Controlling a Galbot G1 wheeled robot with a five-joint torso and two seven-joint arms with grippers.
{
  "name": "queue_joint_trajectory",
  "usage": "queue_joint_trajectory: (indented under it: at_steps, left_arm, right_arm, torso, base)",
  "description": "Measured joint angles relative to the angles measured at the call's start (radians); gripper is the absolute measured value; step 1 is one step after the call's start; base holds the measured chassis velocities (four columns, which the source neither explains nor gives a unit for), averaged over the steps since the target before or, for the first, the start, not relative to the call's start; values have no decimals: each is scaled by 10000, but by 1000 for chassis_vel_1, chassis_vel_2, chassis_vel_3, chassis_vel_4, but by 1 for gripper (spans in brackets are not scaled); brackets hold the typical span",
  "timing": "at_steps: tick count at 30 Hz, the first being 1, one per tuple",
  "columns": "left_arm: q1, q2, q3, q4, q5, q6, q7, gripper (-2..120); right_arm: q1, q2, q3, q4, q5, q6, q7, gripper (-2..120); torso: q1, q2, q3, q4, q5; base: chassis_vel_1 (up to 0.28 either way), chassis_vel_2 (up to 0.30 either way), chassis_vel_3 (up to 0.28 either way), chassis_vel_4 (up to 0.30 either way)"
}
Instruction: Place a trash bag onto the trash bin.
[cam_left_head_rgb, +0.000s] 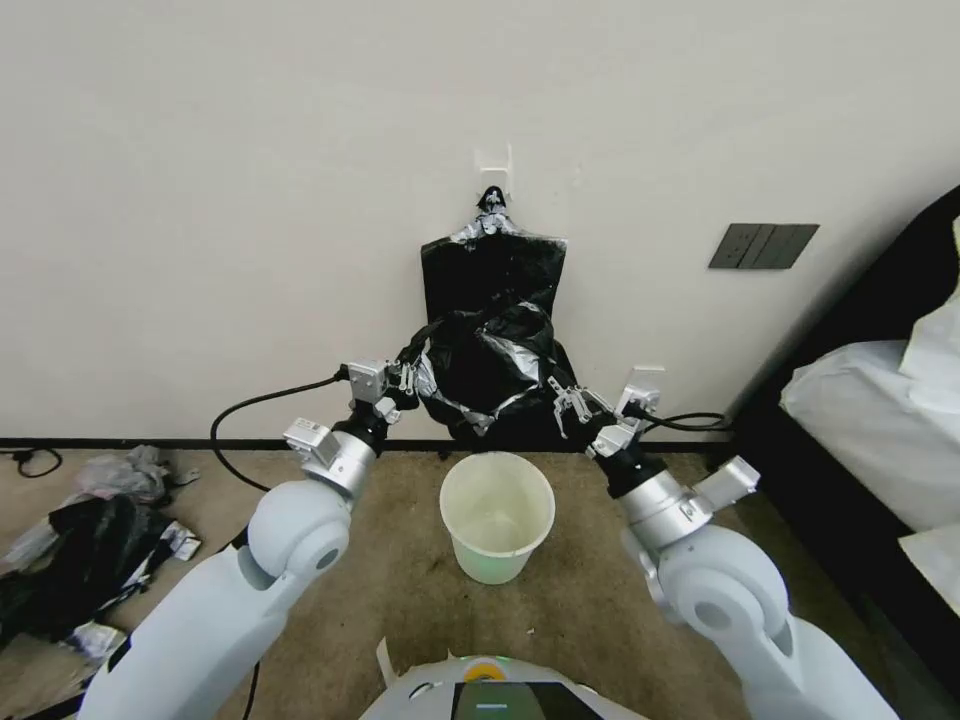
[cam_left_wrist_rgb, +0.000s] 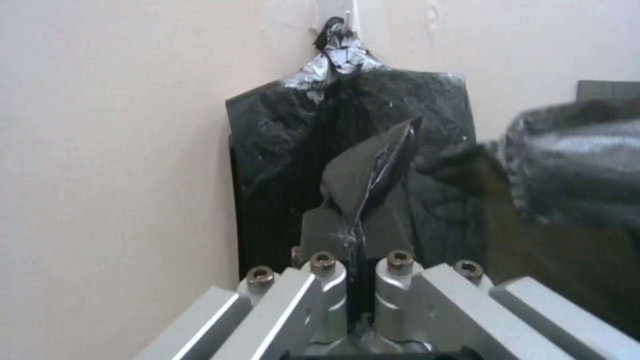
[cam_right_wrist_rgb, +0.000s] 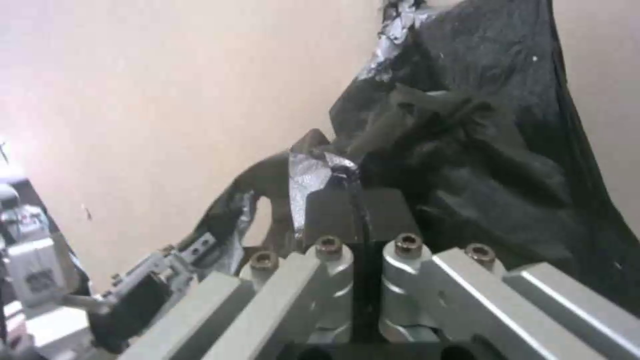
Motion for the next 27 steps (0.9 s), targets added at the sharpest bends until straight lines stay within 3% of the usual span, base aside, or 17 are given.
queue_joint_trajectory:
  at_steps: [7,17,27]
  left_arm:
    - [219,-405,376,380,442,-145,99,0]
    - [572,-1058,759,1299,1367,-667,287,0]
    - [774,-1905,1316,1932,1835,-800,268,0]
  right_arm:
    - [-696,450,-222,-42,-153,-18,82,0]
    - [-1020,1406,-1197,-1417,-1236,347,2,0]
    - [-1482,1550,-972,-2022,-1336,640,57,0]
  torso:
    - [1,0,0,0,0]
    - [1,0,1,0,2]
    - [1,-1,1,-3,1]
  base:
    - [0,0,0,0]
    - [0,0,0,0]
    - [0,0,0,0]
